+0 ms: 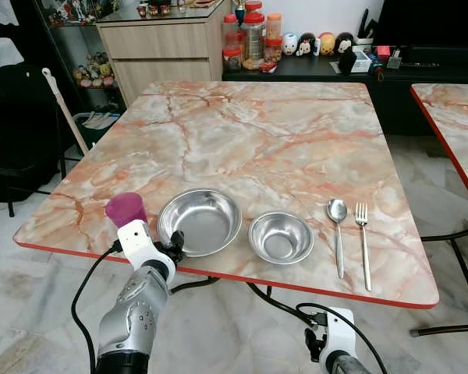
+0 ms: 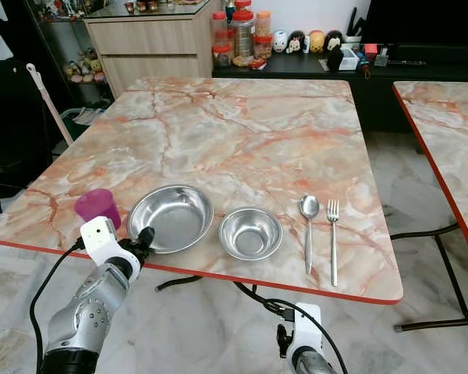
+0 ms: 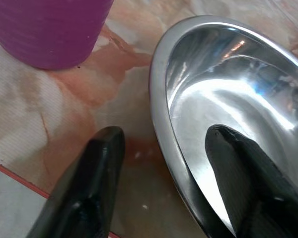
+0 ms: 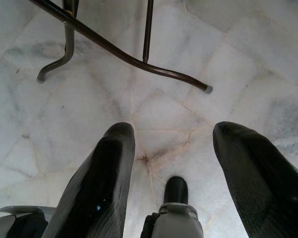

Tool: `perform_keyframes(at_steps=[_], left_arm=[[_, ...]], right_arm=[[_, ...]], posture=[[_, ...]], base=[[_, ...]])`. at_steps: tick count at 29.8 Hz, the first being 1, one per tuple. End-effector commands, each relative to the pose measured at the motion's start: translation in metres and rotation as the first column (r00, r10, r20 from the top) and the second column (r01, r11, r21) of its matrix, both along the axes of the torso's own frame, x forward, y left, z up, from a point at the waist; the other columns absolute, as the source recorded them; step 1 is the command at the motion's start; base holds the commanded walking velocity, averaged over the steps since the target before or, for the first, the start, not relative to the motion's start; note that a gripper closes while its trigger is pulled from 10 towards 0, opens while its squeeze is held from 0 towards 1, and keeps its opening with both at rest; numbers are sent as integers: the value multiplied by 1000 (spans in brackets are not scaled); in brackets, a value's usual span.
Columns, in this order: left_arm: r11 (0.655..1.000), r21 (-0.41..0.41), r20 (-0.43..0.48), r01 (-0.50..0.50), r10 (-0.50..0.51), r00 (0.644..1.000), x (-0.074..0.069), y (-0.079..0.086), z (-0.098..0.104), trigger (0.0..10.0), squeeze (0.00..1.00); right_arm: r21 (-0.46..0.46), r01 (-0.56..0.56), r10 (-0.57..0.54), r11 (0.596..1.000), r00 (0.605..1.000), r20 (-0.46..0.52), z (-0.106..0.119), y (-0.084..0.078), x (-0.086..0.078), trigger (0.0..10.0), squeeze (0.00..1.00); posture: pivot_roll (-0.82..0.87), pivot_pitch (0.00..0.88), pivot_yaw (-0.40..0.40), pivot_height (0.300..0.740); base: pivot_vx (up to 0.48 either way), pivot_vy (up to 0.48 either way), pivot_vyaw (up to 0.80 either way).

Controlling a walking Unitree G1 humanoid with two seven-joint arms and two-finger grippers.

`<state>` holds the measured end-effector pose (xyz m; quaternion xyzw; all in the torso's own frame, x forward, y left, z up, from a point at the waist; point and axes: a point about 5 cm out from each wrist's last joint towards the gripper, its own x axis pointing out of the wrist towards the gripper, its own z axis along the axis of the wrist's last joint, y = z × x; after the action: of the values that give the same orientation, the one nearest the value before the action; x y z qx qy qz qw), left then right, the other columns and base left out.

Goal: Setting the table

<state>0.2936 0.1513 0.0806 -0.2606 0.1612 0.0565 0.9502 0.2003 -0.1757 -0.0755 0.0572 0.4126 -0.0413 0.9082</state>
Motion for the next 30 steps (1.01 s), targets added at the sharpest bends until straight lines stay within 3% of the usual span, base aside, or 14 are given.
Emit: perform_keyframes(at_steps=[1,30], left_arm=[[1000,17,-20,-12,12,1000,1,4,0,0,0],[1000,27,29,-14,13,999,0,5,9,0,0]], right_arm=[[6,9,-9,1000,1000,1,0,1,1,10000,0],[10,-9,9,1000,1000,3,1,4,4,10000,0]], posture=[[53,4,72,719],[74,2,59,719]], base=[[0,0,0],[0,0,0]])
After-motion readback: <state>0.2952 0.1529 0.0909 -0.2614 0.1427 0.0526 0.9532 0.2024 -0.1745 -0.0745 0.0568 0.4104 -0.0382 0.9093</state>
